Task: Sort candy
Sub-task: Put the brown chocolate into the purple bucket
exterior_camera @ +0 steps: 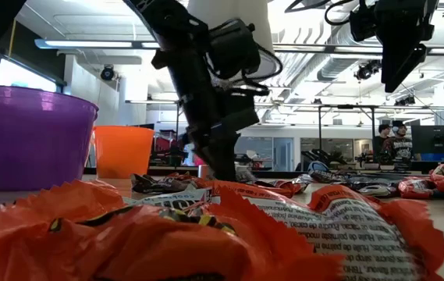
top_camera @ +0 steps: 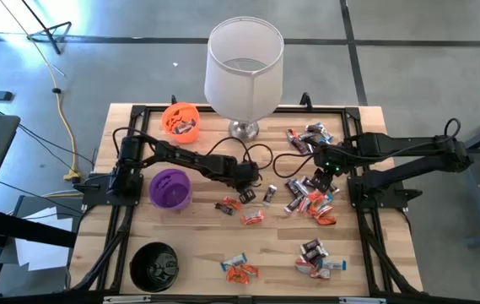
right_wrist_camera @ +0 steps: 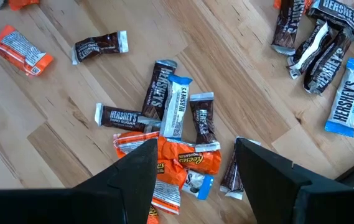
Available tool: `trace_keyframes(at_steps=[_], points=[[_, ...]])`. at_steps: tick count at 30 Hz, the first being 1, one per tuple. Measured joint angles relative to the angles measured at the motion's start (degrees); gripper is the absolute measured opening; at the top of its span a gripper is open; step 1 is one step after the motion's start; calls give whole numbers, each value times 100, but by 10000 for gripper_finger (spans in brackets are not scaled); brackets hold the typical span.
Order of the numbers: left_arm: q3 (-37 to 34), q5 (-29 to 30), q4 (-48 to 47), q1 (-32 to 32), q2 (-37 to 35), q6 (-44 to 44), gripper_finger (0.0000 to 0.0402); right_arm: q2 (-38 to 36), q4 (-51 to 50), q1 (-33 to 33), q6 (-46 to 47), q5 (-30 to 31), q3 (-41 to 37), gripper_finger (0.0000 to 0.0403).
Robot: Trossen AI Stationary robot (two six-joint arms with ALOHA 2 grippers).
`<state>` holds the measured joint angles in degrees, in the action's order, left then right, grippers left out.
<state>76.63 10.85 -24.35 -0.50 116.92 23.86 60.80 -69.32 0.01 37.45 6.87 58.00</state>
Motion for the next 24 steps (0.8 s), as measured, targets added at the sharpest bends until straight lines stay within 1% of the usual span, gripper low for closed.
trace_keyframes(at_steps=[1, 4, 7, 10, 13, 15, 17, 21, 22, 24], points=[[61, 135, -36, 47, -71, -25, 8, 2, 15, 0, 0, -2, 0, 211], [285, 691, -623, 220, -430, -12, 7, 1, 36, 1, 1, -2, 2, 211], [378, 1237, -1522, 443, -788, 294, 7, 0, 53, 1, 0, -2, 1, 211], [416, 1808, -2293, 737, -1330, 942, 10, 0, 59, 1, 0, -1, 2, 211], [397, 2308, -3388, 1113, -1798, 2069, 12, 0, 62, 0, 0, -1, 2, 211], [370, 2409, -4145, 1378, -2006, 2964, 13, 0, 66, 1, 1, -1, 2, 211], [377, 2388, -4959, 1634, -2175, 3898, 13, 0, 66, 2, 0, 0, 2, 211], [368, 2086, -6426, 2062, -2229, 5306, 13, 0, 78, 0, 0, 0, 2, 211], [368, 2005, -6611, 2128, -2239, 5543, 14, 2, 79, 2, 0, -2, 2, 211], [275, 1872, -6548, 2198, -2273, 5692, 17, 0, 80, 2, 2, -1, 2, 211]])
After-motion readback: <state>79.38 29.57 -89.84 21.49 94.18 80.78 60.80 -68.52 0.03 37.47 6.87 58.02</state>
